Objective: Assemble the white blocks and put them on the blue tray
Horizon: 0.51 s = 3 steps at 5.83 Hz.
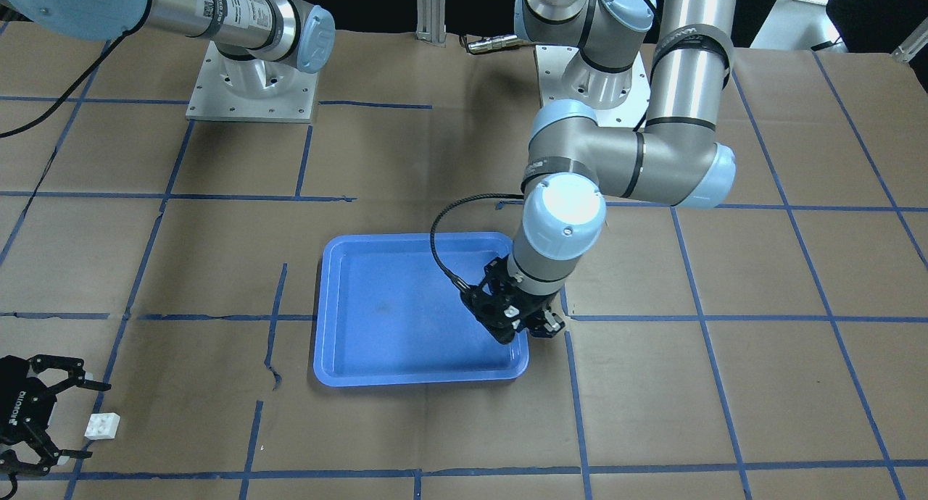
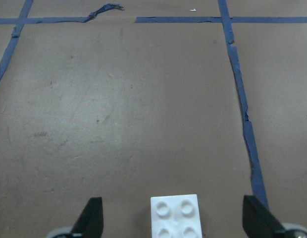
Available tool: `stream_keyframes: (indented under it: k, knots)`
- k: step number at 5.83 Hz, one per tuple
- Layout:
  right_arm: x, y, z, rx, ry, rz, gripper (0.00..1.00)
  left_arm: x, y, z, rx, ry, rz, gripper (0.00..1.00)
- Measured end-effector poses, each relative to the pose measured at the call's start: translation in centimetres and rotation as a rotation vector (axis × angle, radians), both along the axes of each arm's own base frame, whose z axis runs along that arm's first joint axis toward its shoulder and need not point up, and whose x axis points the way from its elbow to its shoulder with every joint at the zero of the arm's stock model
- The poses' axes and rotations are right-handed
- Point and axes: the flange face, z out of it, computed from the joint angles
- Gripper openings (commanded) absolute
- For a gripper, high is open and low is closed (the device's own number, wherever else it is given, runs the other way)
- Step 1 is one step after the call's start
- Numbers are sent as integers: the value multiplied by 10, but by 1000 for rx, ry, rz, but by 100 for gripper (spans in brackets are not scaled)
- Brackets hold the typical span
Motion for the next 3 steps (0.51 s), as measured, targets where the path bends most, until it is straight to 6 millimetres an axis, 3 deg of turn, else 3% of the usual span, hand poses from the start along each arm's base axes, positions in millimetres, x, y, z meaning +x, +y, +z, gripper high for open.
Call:
stream_keyframes:
  k: [1, 3]
  knots:
    - [0, 0, -10, -10, -7, 27, 98, -30, 14, -7, 8, 4, -165, 14]
    - [-1, -1, -12, -30, -1, 40, 77, -79, 36, -21, -4, 12, -414, 14]
